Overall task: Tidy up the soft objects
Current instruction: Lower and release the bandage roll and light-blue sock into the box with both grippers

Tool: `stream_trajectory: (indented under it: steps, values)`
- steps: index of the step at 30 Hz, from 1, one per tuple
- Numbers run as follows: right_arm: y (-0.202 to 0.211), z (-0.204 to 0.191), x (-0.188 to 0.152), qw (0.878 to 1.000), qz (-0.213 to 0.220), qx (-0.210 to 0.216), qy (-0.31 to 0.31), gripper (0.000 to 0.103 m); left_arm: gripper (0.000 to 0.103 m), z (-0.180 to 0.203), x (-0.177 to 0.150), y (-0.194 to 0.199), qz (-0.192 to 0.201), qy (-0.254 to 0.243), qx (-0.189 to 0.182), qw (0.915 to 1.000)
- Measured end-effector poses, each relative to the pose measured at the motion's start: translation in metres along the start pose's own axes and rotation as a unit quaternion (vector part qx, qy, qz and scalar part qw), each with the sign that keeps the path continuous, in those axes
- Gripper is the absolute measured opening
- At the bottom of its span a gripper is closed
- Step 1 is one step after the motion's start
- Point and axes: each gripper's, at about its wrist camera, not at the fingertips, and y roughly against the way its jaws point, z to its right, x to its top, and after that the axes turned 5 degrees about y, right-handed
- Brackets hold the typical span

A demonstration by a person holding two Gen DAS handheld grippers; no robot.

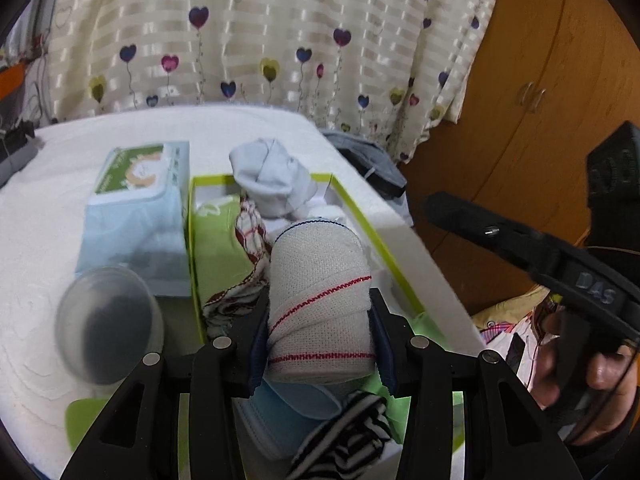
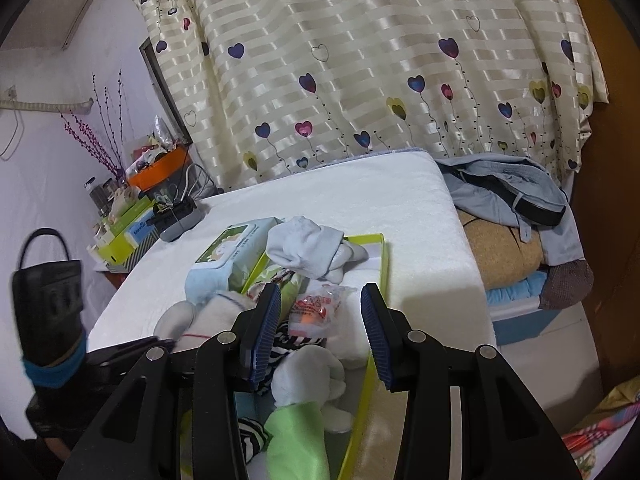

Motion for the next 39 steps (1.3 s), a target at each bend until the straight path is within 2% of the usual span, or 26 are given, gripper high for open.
stream_trajectory:
  steps: [3, 6, 25, 35, 39]
  values:
    - [-0.001, 0.002, -0.001, 1.0, -0.003, -0.001, -0.001, 0.043, 0.044, -0.001, 0.0, -0.003, -0.006, 0.002, -0.006, 1.0]
    - [0.0, 0.001, -0.001, 1.0, -0.004, -0.004, 0.002, 0.043, 0.046, 0.003, 0.0, 0.007, 0.012, -0.007, -0.011, 0.9998]
    - [0.017, -0.027, -0.009, 0.998, -0.012, -0.032, 0.049, 0.043, 0.047, 0.007, -0.005, 0.039, 0.052, -0.017, 0.007, 0.9985]
    - [0.032, -0.046, -0.021, 0.997, -0.015, -0.034, 0.063, 0.043, 0.047, 0.007, -0.017, 0.06, 0.062, -0.023, 0.007, 0.9978]
    - [0.027, -0.043, -0.029, 0.998, -0.032, -0.033, 0.05, 0.043, 0.047, 0.001, -0.02, 0.057, 0.051, -0.017, 0.011, 0.9985]
